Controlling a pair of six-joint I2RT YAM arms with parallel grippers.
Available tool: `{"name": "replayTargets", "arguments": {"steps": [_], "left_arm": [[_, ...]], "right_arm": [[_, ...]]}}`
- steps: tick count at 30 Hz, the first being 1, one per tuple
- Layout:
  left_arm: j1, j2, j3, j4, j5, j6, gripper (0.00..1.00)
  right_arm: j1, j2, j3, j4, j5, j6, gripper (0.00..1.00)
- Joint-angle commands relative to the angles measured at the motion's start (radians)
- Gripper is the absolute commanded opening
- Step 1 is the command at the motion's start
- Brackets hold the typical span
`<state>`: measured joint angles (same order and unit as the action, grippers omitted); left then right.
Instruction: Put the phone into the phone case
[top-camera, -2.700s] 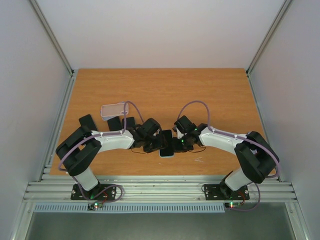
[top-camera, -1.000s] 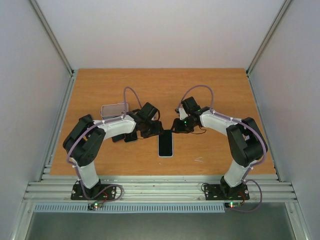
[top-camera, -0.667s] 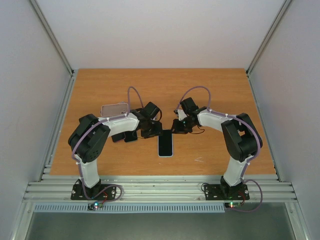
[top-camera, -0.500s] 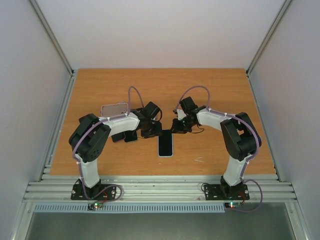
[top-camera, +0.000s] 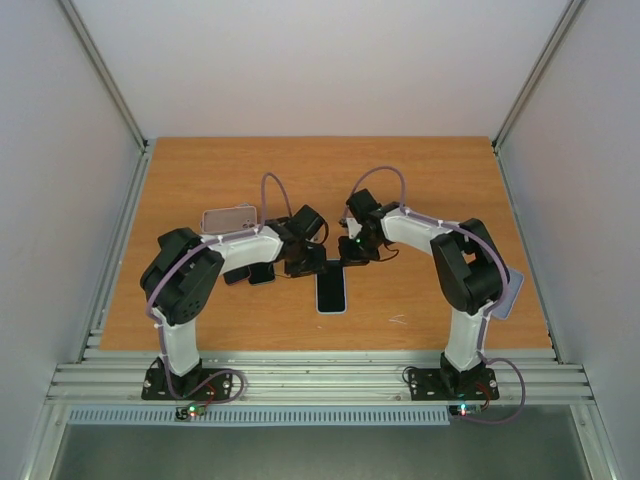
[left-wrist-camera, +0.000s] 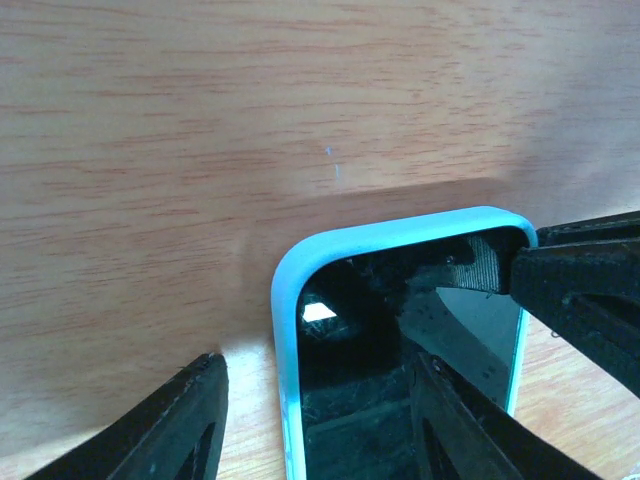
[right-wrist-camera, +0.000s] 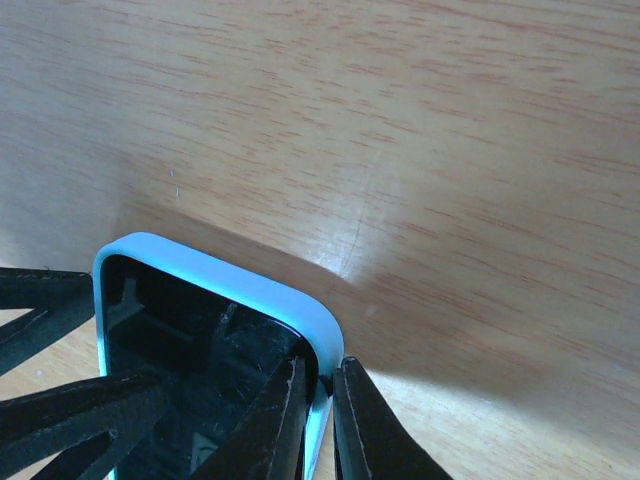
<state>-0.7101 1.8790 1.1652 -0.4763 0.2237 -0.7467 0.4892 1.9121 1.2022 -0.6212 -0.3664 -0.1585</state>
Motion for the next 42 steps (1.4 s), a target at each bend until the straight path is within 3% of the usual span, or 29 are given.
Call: {"name": "replayTargets", "arguments": {"steps": [1,7,10,15,23,27,29,34,42], "left_arm": [[-0.019,0.050,0.011,-0.039,-0.037,0.014,0.52],[-0.023,0.020,-0.036,-0.008,-0.067,-0.012,0.52],[-0.021,-0.025,-0.073,0.021,-0.084,-0.045,0.52],[-0.004,-0.131,-0.143,0.063,-0.108,-0.088,0.57],[0.020,-0.343,-0.265,0.093,-0.155,-0.117,0.68],[0.023,-0.453,-0.321,0.078,-0.204,-0.113,0.76],[0.023,-0.505,-0.340,0.054,-0.222,-0.106,0.83],[0.023,-0.649,-0.376,-0.021,-0.343,-0.071,0.87],[0.023,-0.840,-0.427,-0.117,-0.482,-0.027,0.99]], "right_arm": [[0.026,0.139,-0.032,-0.106,0.310,0.007,0.10],[0.074,0.181,0.017,-0.163,0.490,0.011,0.11],[0.087,0.172,0.027,-0.166,0.505,0.010,0.14],[0.137,0.026,0.003,-0.130,0.504,-0.005,0.21],[0.199,-0.225,0.004,-0.131,0.436,0.073,0.45],[0.255,-0.256,-0.010,-0.120,0.436,0.130,0.60],[0.285,-0.257,-0.027,-0.104,0.444,0.173,0.70],[0.356,-0.238,-0.050,-0.067,0.488,0.280,0.97],[0.403,-0.165,-0.062,-0.017,0.548,0.381,0.98]]}}
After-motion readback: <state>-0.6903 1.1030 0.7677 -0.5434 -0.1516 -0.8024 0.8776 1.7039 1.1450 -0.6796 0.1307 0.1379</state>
